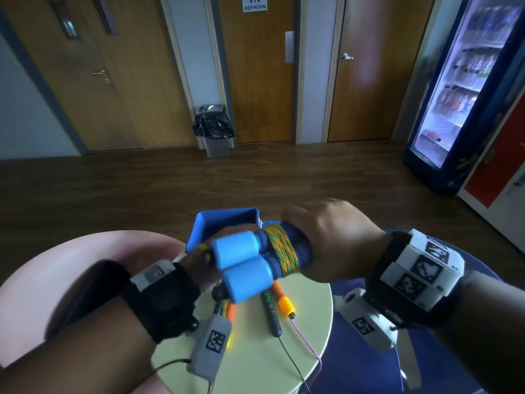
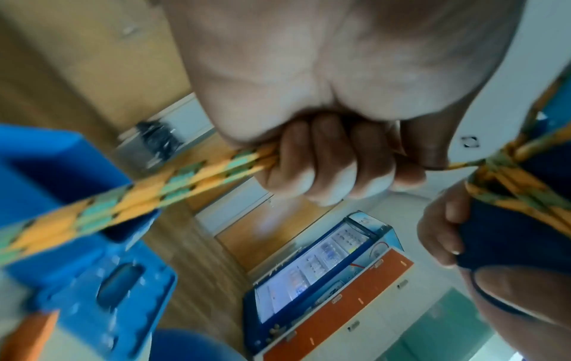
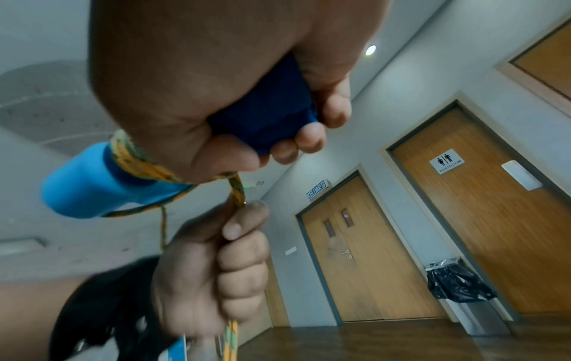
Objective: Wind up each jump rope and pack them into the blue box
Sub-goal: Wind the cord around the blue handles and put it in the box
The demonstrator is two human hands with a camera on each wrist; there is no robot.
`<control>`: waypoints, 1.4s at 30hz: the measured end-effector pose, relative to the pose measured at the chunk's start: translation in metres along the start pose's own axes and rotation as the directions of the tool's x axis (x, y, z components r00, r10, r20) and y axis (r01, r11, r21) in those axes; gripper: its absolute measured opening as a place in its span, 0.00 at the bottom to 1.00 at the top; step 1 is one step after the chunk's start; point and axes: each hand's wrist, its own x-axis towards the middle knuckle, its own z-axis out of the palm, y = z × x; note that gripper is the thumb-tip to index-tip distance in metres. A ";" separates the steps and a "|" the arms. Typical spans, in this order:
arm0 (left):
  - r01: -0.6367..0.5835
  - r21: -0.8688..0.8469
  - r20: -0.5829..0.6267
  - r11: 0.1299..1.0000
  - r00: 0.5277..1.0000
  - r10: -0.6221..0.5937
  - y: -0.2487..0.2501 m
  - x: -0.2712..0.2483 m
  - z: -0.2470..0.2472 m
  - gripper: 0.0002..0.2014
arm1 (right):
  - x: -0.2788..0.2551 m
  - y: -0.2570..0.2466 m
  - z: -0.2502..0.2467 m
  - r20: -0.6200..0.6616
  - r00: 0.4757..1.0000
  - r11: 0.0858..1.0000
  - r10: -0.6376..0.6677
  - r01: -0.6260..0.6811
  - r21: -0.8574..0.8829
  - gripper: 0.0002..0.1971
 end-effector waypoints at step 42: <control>-0.190 0.923 0.141 0.335 0.976 0.165 0.028 -0.021 0.025 0.16 | 0.004 -0.014 0.066 0.425 0.850 0.903 0.311 -0.126 -0.410 0.11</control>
